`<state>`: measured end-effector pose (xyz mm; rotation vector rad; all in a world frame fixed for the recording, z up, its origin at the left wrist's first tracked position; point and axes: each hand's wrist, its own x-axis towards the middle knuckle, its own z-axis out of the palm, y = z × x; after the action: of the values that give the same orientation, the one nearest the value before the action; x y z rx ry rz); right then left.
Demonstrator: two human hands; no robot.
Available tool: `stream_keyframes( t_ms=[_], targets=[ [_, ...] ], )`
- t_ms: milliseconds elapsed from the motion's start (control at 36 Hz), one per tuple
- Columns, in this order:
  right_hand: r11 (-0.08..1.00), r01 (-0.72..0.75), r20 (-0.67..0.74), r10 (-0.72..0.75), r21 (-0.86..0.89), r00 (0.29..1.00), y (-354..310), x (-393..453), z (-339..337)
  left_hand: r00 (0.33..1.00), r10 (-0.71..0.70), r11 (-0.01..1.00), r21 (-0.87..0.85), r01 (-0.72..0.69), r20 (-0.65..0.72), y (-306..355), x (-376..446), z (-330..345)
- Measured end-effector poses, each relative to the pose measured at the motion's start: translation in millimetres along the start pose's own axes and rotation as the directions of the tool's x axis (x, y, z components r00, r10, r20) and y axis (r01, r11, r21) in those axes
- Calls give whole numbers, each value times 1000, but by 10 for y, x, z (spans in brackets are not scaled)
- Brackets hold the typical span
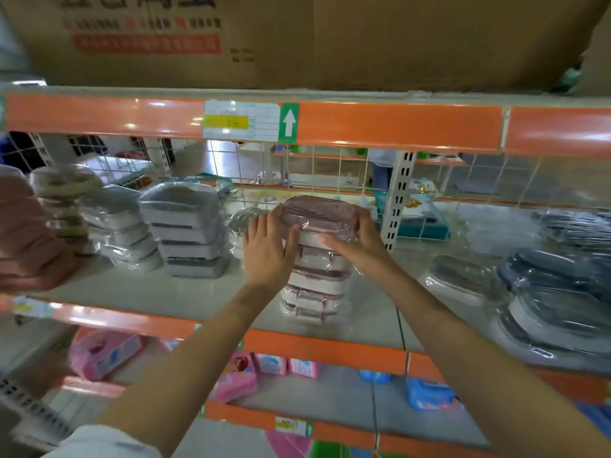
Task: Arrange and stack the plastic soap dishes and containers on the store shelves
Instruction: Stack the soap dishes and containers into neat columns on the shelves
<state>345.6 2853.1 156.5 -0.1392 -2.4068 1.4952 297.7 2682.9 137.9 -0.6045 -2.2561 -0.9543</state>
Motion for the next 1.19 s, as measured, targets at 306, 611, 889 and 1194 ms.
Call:
stream_keyframes(
  t_ms=[306,611,889,1194],
  targets=[
    [996,-19,173,34,-85,984,-108,6,-316,942,330,895,336,-293,-59,443,56,-109],
    [921,72,209,10,-382,978,431,-192,-1224,890,428,867,205,-453,158,1282,-246,551],
    [825,51,182,63,-563,981,954,-485,-2485,875,239,959,38,-281,420,1957,-496,1499],
    [710,27,320,282,-704,904,1277,-867,-3448,757,18,991,88,-99,653,2330,-576,2405]
  ],
)
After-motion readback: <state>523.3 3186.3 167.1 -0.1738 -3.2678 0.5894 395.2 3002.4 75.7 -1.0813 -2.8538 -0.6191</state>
